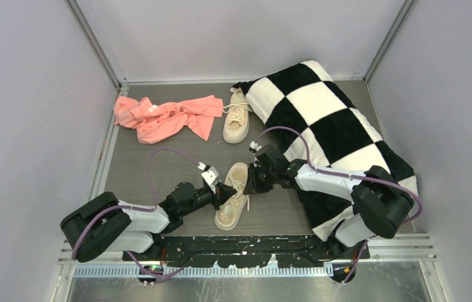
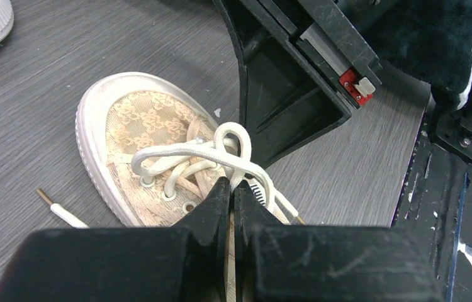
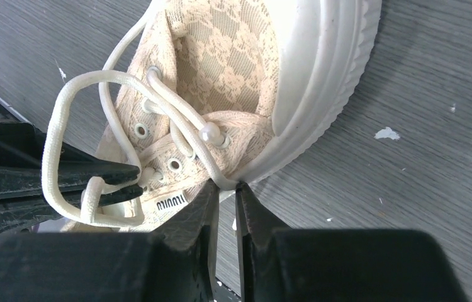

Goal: Tie the shoes
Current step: Adjust the shoelace on the shoelace, then wrap the shoelace around the shoelace.

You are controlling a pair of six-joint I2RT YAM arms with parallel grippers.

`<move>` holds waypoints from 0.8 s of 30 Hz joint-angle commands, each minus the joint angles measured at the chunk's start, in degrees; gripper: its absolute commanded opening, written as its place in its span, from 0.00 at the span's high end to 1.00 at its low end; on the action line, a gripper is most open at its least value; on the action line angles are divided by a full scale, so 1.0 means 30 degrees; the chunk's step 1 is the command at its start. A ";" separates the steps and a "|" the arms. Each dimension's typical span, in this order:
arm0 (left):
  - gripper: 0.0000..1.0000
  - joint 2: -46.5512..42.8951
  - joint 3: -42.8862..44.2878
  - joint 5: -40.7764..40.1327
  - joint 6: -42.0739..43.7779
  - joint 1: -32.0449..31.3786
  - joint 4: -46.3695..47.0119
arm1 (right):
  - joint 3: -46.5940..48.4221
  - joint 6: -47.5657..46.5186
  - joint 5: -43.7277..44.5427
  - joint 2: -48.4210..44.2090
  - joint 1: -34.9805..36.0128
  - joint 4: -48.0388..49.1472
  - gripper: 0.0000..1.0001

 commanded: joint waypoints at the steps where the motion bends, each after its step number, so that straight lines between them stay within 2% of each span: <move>1: 1.00 0.0197 -0.0196 -0.0409 -0.0169 0.0114 0.2028 | -0.0975 -0.0256 0.1011 0.0245 0.0357 -0.0030 0.80; 5: 1.00 0.0819 -0.0227 -0.0354 -0.0524 0.0114 0.3126 | -0.1056 -0.0315 0.1242 -0.0138 0.0364 -0.0138 0.75; 6: 1.00 0.1102 -0.0227 -0.0394 -0.0587 0.0114 0.3445 | -0.1064 -0.0315 0.1158 -0.0074 0.0371 -0.0042 0.77; 10: 1.00 0.1989 -0.0227 -0.0392 -0.0899 0.0114 0.4708 | -0.1064 -0.0227 0.1022 -0.0333 0.0523 -0.0100 0.98; 11: 1.00 0.2208 -0.0227 -0.0395 -0.0989 0.0114 0.5005 | -0.1091 -0.0227 0.0958 -0.0504 0.0581 -0.0250 0.99; 17: 1.00 0.3208 -0.0407 -0.0398 -0.1057 0.0114 0.6744 | -0.0920 -0.0659 0.0124 -0.1389 0.1048 -0.1508 0.99; 24: 1.00 0.3105 -0.0530 -0.0717 -0.0945 0.0114 0.6968 | -0.0760 -0.1052 -0.0271 -0.1866 0.1700 -0.2517 0.99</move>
